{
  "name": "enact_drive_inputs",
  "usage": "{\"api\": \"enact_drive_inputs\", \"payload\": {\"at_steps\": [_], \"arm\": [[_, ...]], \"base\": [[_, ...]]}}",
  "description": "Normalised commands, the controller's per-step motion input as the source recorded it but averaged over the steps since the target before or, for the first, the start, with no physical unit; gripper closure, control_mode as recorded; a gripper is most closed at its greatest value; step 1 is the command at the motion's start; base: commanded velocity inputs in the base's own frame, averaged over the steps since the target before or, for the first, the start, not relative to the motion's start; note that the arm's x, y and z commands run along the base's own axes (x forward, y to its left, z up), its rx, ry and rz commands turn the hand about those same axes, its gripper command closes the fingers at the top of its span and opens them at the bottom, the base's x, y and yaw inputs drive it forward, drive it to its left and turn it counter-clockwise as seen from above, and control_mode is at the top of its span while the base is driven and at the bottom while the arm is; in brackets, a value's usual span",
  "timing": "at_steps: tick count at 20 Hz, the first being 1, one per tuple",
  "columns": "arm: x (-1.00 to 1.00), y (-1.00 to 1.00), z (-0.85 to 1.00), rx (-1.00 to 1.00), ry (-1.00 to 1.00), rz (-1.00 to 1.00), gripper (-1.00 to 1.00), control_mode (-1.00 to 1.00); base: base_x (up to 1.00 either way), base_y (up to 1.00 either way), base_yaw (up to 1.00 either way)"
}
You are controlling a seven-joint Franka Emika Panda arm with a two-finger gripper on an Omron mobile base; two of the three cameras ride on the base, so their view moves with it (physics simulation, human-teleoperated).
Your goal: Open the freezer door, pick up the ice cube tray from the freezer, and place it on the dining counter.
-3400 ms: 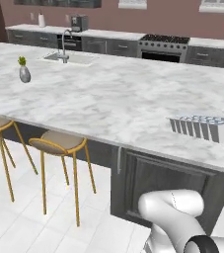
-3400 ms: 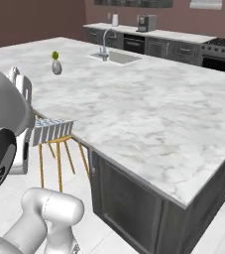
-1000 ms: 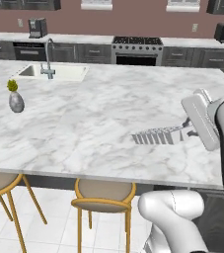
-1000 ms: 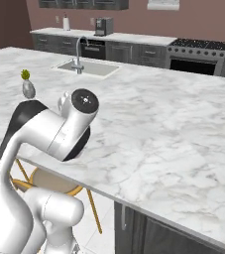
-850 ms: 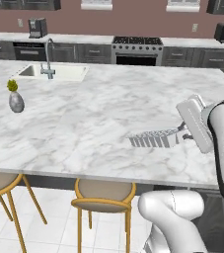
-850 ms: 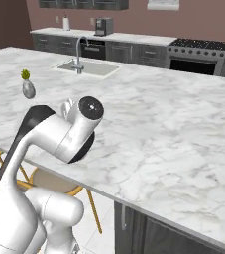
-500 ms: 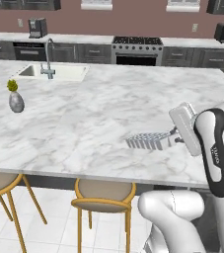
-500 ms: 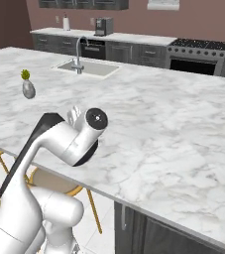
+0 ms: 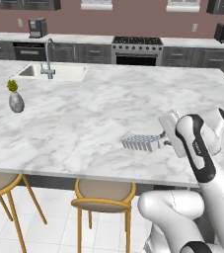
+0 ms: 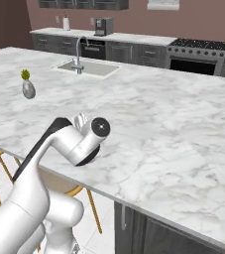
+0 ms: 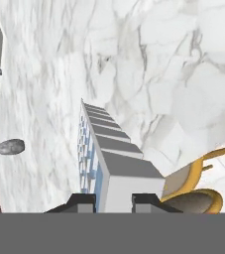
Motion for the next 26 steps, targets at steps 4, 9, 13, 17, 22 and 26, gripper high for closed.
{"api": "enact_drive_inputs", "payload": {"at_steps": [4,9,13,17,22,26], "arm": [[0.6,0.03,-0.48,0.0,0.0,0.0,1.0,-1.0],[0.46,0.07,-0.49,0.0,0.0,0.01,1.0,-1.0],[0.44,0.04,-0.36,0.0,0.01,0.0,1.0,-1.0],[0.43,0.01,-0.34,0.0,0.0,0.01,1.0,-1.0],[0.43,0.0,-0.24,0.0,0.0,0.01,1.0,-1.0],[0.37,0.0,-0.07,0.0,0.0,0.01,-1.0,-1.0]], "base": [[0.0,0.0,0.0],[0.0,0.0,0.0],[0.0,0.0,0.0],[0.0,0.0,0.0],[0.0,0.0,0.0],[0.0,0.0,0.0]]}}
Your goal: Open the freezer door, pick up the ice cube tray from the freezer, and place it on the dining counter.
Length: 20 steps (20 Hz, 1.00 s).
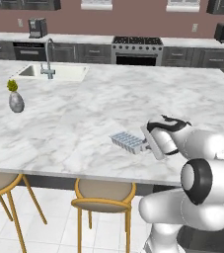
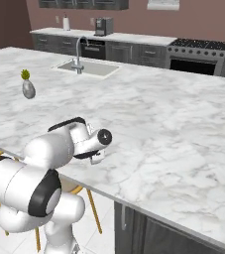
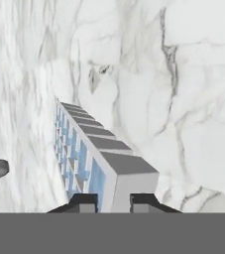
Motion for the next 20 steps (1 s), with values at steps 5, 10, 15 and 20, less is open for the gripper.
{"api": "enact_drive_inputs", "payload": {"at_steps": [5,10,15,20], "arm": [[0.21,0.03,0.02,0.0,0.0,0.0,-1.0,-1.0],[0.0,0.0,0.29,0.0,0.02,0.0,-1.0,-1.0],[0.0,0.0,0.58,0.0,0.08,0.0,-1.0,-1.0],[-0.03,-0.05,0.7,0.0,0.16,0.0,-1.0,-1.0]], "base": [[0.0,0.0,0.0],[0.0,0.0,0.0],[0.0,0.0,0.0],[0.0,0.0,0.0]]}}
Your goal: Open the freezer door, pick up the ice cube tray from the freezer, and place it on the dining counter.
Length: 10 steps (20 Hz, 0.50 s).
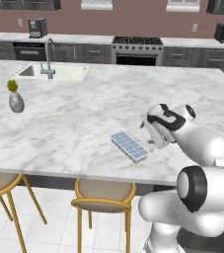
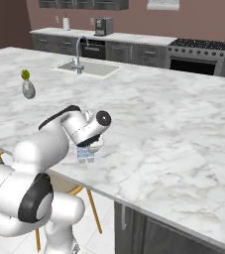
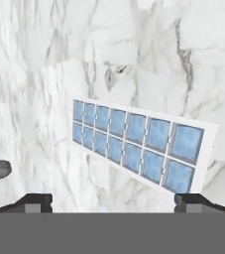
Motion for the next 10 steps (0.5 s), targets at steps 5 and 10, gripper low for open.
{"api": "enact_drive_inputs", "payload": {"at_steps": [5,10], "arm": [[-0.4,-0.48,0.59,0.0,0.17,0.0,-1.0,-1.0],[-0.8,-0.73,0.36,0.01,0.1,0.0,-1.0,-1.0]], "base": [[0.0,0.0,0.0],[0.0,0.0,0.0]]}}
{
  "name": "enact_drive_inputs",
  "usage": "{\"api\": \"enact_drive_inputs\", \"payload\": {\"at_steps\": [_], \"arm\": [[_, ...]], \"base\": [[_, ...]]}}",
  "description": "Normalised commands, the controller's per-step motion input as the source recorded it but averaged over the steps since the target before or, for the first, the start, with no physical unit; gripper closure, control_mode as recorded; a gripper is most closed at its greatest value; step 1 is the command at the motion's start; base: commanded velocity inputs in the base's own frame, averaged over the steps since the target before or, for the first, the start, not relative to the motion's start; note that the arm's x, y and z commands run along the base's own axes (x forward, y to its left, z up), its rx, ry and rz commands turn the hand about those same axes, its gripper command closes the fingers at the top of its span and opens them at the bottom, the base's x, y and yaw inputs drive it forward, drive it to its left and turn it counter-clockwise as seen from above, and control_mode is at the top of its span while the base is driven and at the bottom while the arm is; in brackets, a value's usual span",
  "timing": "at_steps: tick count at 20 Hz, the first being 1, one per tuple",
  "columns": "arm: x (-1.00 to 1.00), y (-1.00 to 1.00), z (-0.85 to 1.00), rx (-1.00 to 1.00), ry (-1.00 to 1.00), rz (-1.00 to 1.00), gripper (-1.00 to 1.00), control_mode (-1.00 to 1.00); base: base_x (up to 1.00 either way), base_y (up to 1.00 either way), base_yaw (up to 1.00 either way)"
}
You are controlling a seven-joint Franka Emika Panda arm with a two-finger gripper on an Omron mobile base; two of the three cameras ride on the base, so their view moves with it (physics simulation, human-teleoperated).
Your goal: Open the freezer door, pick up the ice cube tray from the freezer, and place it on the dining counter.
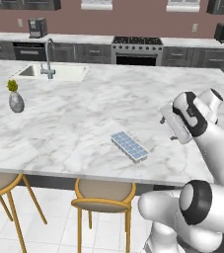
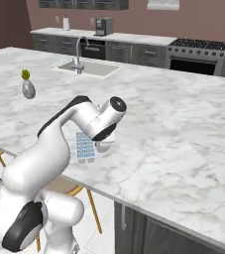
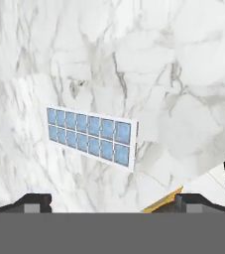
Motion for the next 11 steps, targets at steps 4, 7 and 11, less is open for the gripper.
{"api": "enact_drive_inputs", "payload": {"at_steps": [4,7,11], "arm": [[-0.89,-0.46,0.3,0.0,0.07,0.0,-1.0,-1.0],[-0.82,-0.2,0.41,0.0,0.12,0.0,-1.0,-1.0],[-0.4,0.23,0.63,-0.06,0.22,-0.04,-1.0,-1.0]], "base": [[0.0,0.0,0.0],[0.0,0.0,0.0],[0.0,0.0,0.0]]}}
